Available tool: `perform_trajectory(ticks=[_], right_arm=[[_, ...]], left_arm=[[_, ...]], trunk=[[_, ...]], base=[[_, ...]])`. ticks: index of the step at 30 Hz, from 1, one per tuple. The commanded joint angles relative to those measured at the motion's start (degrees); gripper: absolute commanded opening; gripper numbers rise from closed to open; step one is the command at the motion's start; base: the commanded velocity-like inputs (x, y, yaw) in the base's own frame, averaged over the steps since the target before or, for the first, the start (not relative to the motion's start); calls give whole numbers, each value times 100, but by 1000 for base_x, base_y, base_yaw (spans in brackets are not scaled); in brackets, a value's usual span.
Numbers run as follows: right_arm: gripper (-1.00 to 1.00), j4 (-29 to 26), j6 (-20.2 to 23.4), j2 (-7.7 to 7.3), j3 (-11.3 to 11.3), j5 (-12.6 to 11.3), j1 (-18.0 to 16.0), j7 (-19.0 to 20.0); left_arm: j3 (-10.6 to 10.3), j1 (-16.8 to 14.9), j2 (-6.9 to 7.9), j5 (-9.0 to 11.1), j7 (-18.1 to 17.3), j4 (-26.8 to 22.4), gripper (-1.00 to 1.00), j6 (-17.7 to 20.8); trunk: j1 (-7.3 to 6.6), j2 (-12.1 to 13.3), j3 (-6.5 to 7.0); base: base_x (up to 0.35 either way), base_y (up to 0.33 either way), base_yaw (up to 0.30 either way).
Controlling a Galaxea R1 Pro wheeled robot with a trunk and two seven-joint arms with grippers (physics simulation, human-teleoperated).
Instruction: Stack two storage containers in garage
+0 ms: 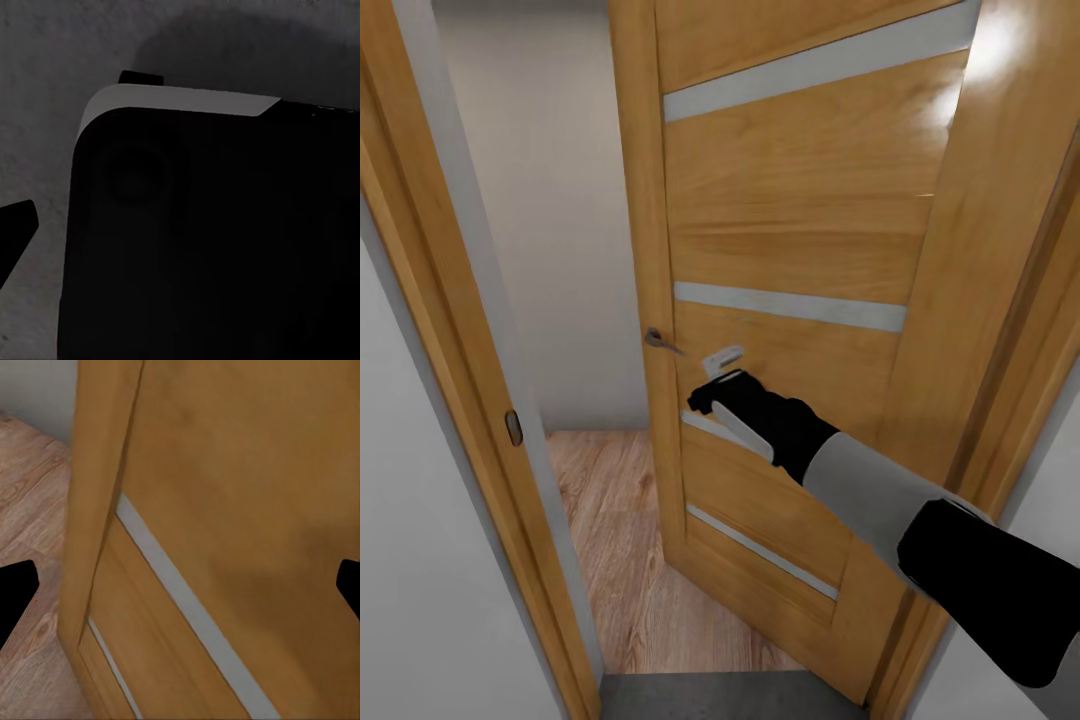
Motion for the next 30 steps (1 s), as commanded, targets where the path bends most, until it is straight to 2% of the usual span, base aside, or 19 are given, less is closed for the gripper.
perform_trajectory(ticks=[1, 8, 11, 17, 23, 26, 30], right_arm=[[100, -36, 6, 0, 55, -60, -8, -22], [100, -261, 3, 0, 124, -67, -8, 200], [100, -440, 3, 0, 131, -67, -8, 211], [100, -442, 3, 0, 134, -67, -8, 213], [100, -433, 52, 0, 147, -53, -8, 160], [100, -328, 61, 0, 198, -25, -8, -131], [100, 34, 56, 0, 425, -22, -8, -803]], left_arm=[[3, -2, -2, 45, -3, 1, 100, -15], [1, -2, -3, 39, -7, 1, 100, -8], [-5, -2, 1, 37, -19, 8, 100, -4], [-6, -2, 0, 37, -14, 10, 100, -4], [1, -2, -5, 37, -8, 10, 100, -6], [2, -2, -6, 37, -8, 10, 100, -6], [3, -2, -7, 37, -8, 10, 100, -6]], trunk=[[0, -3, -6], [0, -3, -6], [0, -3, -6], [0, -3, -6], [0, -3, -6], [0, -3, -6], [0, -3, -6]], base=[[0, 0, 0], [35, 0, 0], [248, 0, 0], [268, 0, 0], [49, 0, 0], [4, 0, 0], [1, 0, 0]])
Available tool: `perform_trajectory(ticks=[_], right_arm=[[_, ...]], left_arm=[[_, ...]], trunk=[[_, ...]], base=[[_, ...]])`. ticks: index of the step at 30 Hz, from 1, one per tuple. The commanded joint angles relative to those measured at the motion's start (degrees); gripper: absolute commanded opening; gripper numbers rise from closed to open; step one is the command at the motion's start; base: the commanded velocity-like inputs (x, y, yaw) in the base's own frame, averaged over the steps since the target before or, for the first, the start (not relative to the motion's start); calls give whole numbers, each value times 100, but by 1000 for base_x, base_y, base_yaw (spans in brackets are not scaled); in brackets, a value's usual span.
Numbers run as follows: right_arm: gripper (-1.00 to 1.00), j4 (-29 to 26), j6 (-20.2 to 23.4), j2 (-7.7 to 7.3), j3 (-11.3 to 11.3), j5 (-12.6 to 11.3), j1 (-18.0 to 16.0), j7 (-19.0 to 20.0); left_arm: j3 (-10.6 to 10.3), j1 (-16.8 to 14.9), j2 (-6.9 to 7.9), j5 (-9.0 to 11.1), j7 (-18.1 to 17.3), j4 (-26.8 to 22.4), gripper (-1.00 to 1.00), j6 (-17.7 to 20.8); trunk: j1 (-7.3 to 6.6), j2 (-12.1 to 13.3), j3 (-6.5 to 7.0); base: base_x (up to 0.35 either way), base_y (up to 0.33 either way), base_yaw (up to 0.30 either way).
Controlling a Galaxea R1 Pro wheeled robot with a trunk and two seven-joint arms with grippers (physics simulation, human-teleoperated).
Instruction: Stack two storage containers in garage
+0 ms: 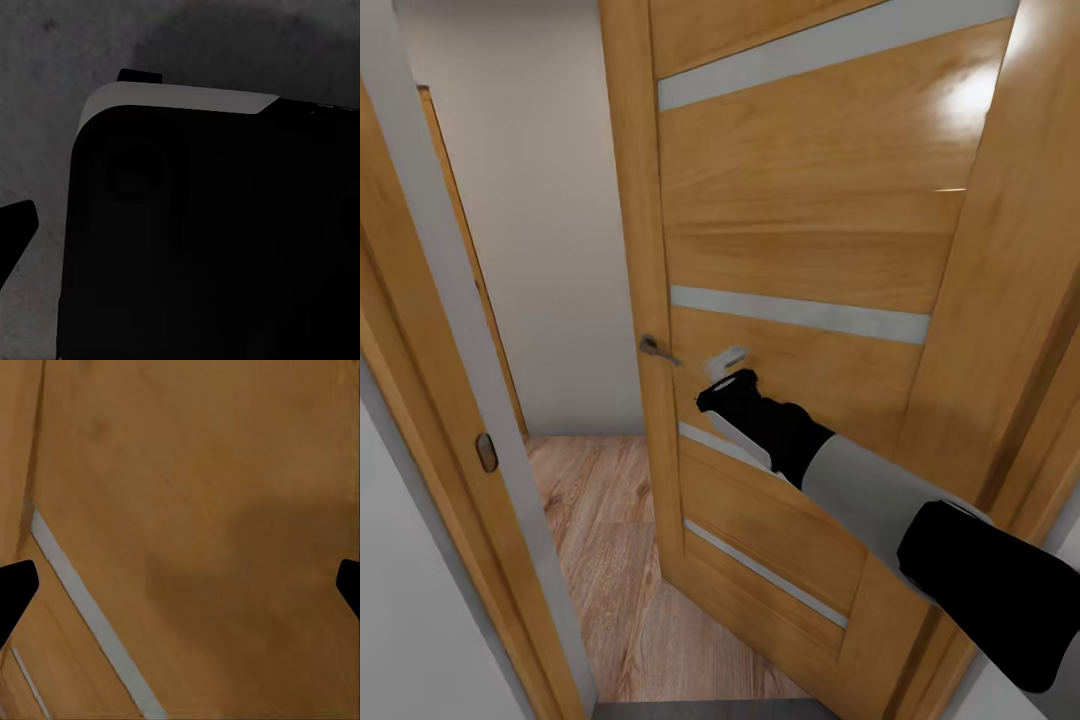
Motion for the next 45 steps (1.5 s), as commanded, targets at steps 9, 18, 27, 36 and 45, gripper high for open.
perform_trajectory(ticks=[9, 18, 27, 36, 45], right_arm=[[100, 594, -64, 0, 102, -57, -9, -288], [100, 888, -73, 0, 68, -66, -54, -293], [100, 710, -73, 0, 52, -74, -68, -292], [100, -672, 27, 0, 195, -99, -47, -97], [100, -800, 17, 0, 449, -302, -45, 263]], left_arm=[[3, -2, -1, 45, -4, 1, 100, -15], [3, -2, -1, 45, -2, 0, 100, -15], [3, -2, -1, 45, -4, 1, 100, -15], [3, -2, -1, 45, 3, -5, 100, -15], [-13, -2, 7, 45, -20, 0, 100, -9]], trunk=[[0, -4, -6], [0, -4, -6], [0, -4, -6], [0, -4, -6], [0, -4, -6]], base=[[0, 0, 0], [0, 0, 0], [0, 0, 0], [0, 0, 0], [165, 0, 0]])
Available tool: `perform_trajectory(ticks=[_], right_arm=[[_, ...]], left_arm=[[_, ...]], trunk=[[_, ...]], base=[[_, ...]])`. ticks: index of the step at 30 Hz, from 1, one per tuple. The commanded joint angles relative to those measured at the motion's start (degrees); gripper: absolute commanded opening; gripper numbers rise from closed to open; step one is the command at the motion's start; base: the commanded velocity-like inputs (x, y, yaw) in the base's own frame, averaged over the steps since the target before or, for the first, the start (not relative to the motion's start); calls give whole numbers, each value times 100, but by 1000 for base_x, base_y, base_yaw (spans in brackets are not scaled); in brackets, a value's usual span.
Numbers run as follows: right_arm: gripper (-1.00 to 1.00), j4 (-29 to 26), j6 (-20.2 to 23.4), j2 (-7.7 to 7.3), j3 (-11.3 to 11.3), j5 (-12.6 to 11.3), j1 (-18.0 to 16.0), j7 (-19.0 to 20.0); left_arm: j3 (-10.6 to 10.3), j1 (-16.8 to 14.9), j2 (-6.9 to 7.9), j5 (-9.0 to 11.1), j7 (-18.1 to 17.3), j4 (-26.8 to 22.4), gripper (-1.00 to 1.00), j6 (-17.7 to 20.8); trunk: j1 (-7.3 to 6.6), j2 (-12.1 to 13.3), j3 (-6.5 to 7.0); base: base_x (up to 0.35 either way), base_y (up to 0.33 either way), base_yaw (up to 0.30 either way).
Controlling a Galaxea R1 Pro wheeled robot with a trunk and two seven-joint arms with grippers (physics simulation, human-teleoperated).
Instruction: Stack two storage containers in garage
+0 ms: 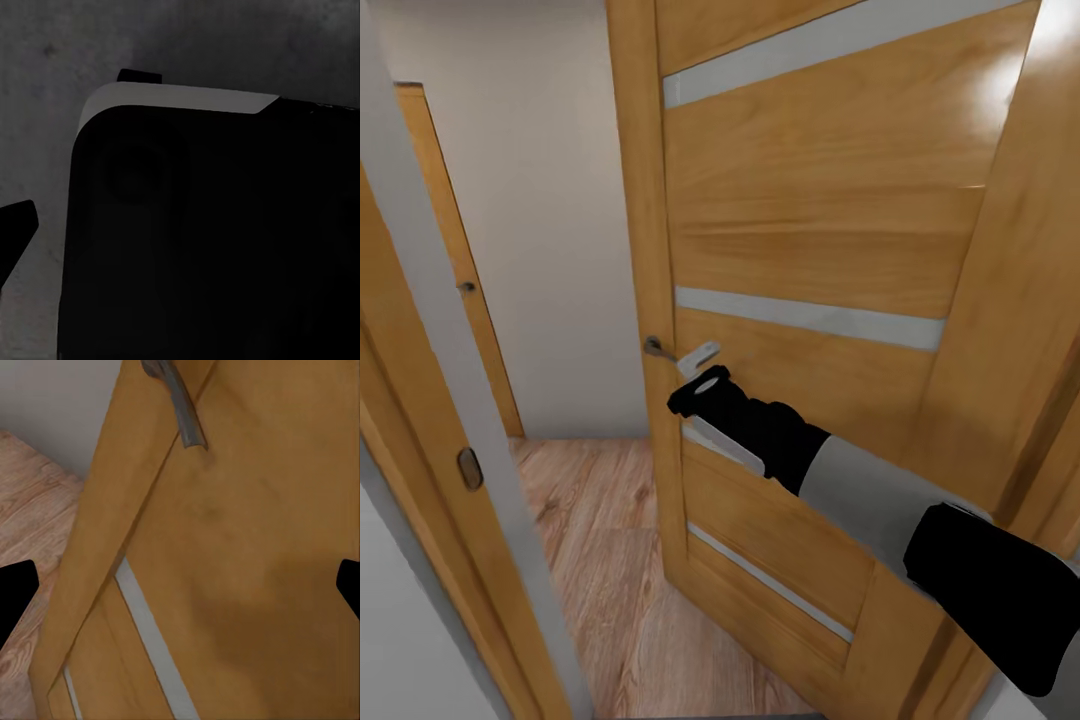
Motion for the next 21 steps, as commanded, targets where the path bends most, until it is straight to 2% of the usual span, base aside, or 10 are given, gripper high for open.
perform_trajectory(ticks=[1, 7, 11, 21], right_arm=[[100, 12, 4, 0, 25, -94, -9, -51], [100, 50, 17, 0, 34, -153, -9, -42], [100, 128, 19, 0, 39, -157, -9, -43], [100, 746, 11, 0, 44, -157, -17, -50]], left_arm=[[2, -2, 0, 48, -3, 1, 100, -13], [7, -2, 0, 48, 8, 0, 100, -14], [8, -2, -2, 48, 10, 0, 100, -18], [16, -2, -8, 48, 10, -5, 100, -19]], trunk=[[3, -3, -6], [3, -3, -6], [3, -3, -6], [3, -3, -6]], base=[[298, 0, 0], [225, 0, 0], [46, 0, 0], [3, 0, 0]])
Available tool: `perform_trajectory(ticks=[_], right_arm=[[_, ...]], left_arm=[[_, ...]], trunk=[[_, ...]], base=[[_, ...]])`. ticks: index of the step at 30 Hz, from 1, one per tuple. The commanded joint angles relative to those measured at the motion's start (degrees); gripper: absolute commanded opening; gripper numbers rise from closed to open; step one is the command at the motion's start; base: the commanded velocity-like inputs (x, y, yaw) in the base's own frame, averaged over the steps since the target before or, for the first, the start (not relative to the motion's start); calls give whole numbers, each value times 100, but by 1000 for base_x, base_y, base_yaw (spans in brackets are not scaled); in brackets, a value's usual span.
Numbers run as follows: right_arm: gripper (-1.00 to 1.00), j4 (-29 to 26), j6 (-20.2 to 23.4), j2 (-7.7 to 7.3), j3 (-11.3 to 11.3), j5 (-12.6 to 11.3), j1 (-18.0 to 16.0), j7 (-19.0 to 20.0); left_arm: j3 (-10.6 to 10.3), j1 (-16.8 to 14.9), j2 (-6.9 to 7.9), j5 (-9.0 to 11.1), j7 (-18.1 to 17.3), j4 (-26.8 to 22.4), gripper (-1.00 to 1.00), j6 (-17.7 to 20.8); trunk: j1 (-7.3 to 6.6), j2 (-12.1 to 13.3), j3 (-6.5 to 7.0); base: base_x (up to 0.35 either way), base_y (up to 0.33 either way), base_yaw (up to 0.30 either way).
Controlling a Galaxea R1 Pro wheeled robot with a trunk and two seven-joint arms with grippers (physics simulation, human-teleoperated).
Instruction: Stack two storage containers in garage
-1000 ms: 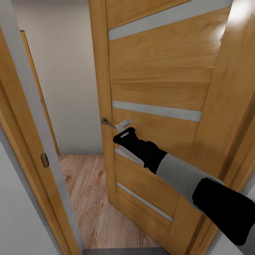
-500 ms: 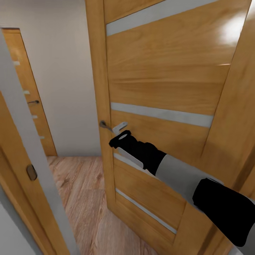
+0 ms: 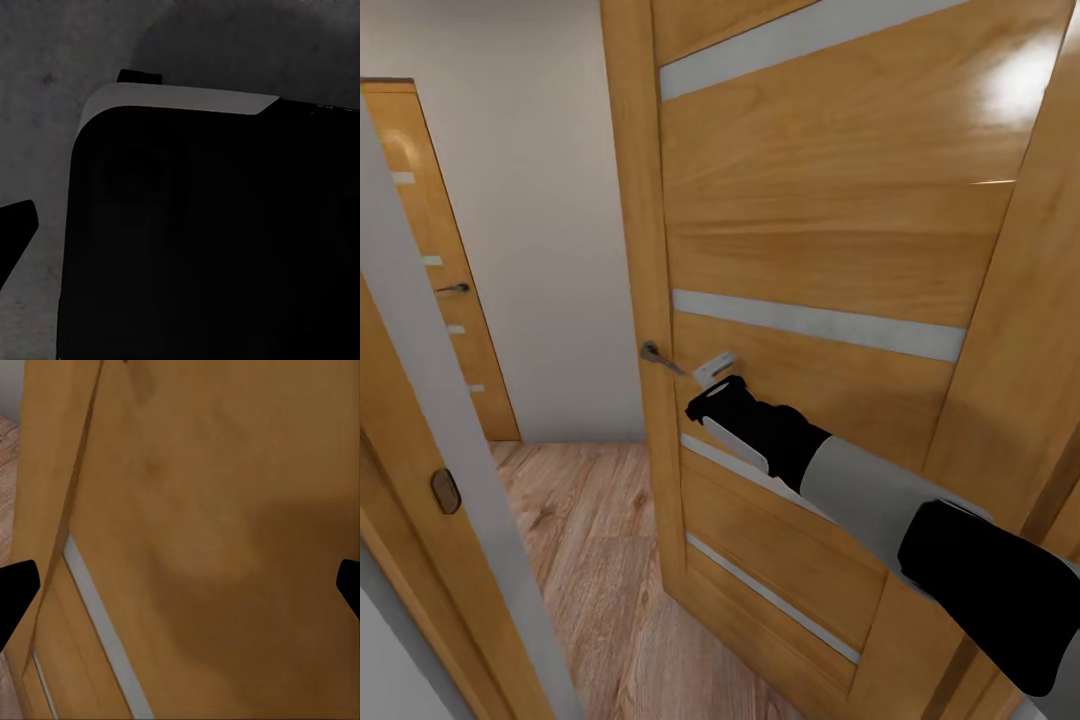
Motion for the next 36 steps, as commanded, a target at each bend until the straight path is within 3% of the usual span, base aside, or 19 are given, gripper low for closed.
perform_trajectory(ticks=[1, 17, 36], right_arm=[[100, 39, 25, 0, 23, -17, -7, -68], [100, -54, -31, 0, 0, -14, -9, -38], [100, -12, 39, 0, -17, -554, 32, -8]], left_arm=[[4, -1, -1, 46, -4, 1, 100, -14], [4, -1, -1, 46, 0, -2, 100, -14], [13, -1, 9, 63, 5, 0, 100, -5]], trunk=[[0, -3, -7], [0, -3, -7], [0, -3, -7]], base=[[0, 0, 0], [0, 0, 0], [0, 0, 0]])
